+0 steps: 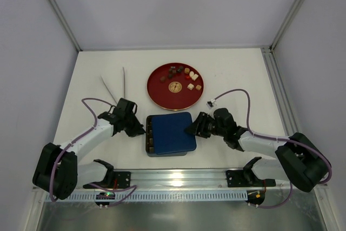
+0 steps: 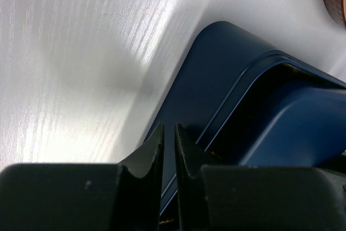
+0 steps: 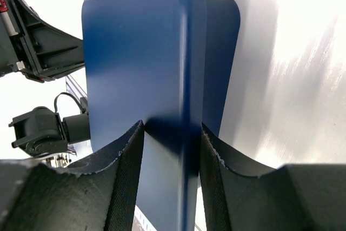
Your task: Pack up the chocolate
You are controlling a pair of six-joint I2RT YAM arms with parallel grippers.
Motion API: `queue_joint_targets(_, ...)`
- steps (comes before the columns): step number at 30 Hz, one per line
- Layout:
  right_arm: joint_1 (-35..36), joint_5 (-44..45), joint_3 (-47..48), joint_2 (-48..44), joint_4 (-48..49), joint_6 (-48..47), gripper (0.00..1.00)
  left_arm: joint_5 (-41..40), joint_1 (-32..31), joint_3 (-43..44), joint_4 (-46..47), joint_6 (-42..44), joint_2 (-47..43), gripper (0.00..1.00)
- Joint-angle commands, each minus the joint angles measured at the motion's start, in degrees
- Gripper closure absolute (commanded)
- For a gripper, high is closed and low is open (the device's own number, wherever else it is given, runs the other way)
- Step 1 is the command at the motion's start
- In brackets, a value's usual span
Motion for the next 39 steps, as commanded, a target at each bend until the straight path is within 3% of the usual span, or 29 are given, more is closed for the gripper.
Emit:
queue_joint_targets(1, -0.04, 1.71, 1.8, 1.18, 2.08, -0.96, 0.55, 1.29, -0.21, 1.89, 1.28, 0.75, 0.55, 0.88)
queue_joint_targets(21, 1.1, 6.98, 2.15, 0.91, 2.09, 3.43, 0.55, 1.82, -2.49, 1.28, 2.42, -1.1, 0.64, 0.9)
queue_joint_targets(39, 3.83, 9.36, 6.28, 3.9, -1.16, 0.97, 0.55, 2.17, -3.11, 1.1, 3.04, -1.36, 0.99, 0.9)
